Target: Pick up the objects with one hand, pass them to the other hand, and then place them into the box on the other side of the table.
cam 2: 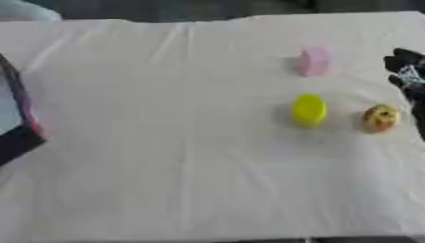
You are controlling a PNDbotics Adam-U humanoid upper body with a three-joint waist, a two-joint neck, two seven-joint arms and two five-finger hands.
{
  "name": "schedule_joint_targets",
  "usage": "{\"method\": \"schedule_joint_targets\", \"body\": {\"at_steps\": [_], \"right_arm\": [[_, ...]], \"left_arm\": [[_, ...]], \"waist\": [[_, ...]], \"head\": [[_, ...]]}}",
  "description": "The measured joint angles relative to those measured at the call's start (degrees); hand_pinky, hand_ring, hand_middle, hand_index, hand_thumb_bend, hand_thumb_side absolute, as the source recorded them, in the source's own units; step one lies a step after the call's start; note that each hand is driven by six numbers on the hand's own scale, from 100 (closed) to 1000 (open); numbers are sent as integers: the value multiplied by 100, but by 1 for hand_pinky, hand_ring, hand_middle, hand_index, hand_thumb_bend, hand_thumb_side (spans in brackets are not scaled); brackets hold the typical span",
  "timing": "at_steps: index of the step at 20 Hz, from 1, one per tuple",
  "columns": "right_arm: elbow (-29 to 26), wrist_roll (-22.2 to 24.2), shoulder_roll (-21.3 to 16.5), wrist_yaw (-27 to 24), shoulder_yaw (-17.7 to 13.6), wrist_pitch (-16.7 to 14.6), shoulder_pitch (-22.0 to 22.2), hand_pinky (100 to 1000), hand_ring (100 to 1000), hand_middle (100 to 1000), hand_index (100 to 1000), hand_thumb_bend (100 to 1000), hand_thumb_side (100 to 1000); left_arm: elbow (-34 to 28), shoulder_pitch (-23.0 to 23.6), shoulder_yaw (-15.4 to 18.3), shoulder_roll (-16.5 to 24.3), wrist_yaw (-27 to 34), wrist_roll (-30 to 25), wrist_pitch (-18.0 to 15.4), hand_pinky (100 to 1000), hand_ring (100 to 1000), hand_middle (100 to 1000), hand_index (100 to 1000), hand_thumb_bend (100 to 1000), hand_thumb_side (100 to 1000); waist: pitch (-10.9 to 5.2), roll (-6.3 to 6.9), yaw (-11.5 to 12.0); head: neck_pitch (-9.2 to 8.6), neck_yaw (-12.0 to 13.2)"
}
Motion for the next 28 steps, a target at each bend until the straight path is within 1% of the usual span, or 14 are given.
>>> {"method": "schedule_joint_targets", "body": {"at_steps": [7,9,11,14,17,19,21,24,26,27,28], "right_arm": [[1,18,-1,0,0,18,0,973,926,799,858,100,567],[1,23,-20,0,0,21,-4,973,932,807,865,100,549],[1,37,-145,0,0,-8,-45,973,943,821,875,100,518],[-2,30,-547,1,0,-136,-231,974,959,844,889,100,494],[37,45,-999,57,15,-254,-557,978,980,865,910,100,481],[208,129,-1295,119,93,-281,-838,979,987,876,922,100,456],[449,269,-1581,217,198,-265,-1129,978,990,883,923,100,412],[863,521,-2024,431,345,-209,-1538,975,991,887,924,100,302],[1147,699,-2311,584,434,-212,-1729,974,993,891,923,100,174],[1291,789,-2455,662,482,-240,-1803,974,994,894,926,100,132],[1437,879,-2593,740,530,-290,-1866,974,996,898,928,100,113]], "left_arm": [[0,0,0,0,0,0,0,870,866,931,878,387,686],[0,0,0,0,0,0,0,870,866,931,878,386,686],[1,2,0,2,0,0,0,870,866,931,878,386,686],[2,3,0,6,0,0,0,870,867,931,878,385,686],[4,6,0,17,0,-1,0,870,867,931,877,384,685],[6,8,-1,62,0,-10,3,870,867,931,877,384,686],[15,9,-3,91,0,-24,3,870,867,932,877,383,687],[31,8,-12,107,0,-43,3,870,867,931,877,382,688],[34,6,-33,107,0,-49,5,870,867,932,877,382,690],[34,4,-35,108,0,-54,9,870,867,932,877,382,691],[34,1,-37,109,0,-59,12,870,867,932,877,381,691]], "waist": [[0,0,1],[0,0,1],[0,0,1],[0,-9,3],[-1,-42,13],[-1,-68,56],[-1,-84,104],[23,-100,182],[76,-114,243],[100,-117,276],[123,-120,307]], "head": [[0,0],[0,0],[0,-1],[-28,-15],[-47,-62],[-50,-90],[-61,-131],[-109,-200],[-148,-245],[-162,-268],[-183,-298]]}}
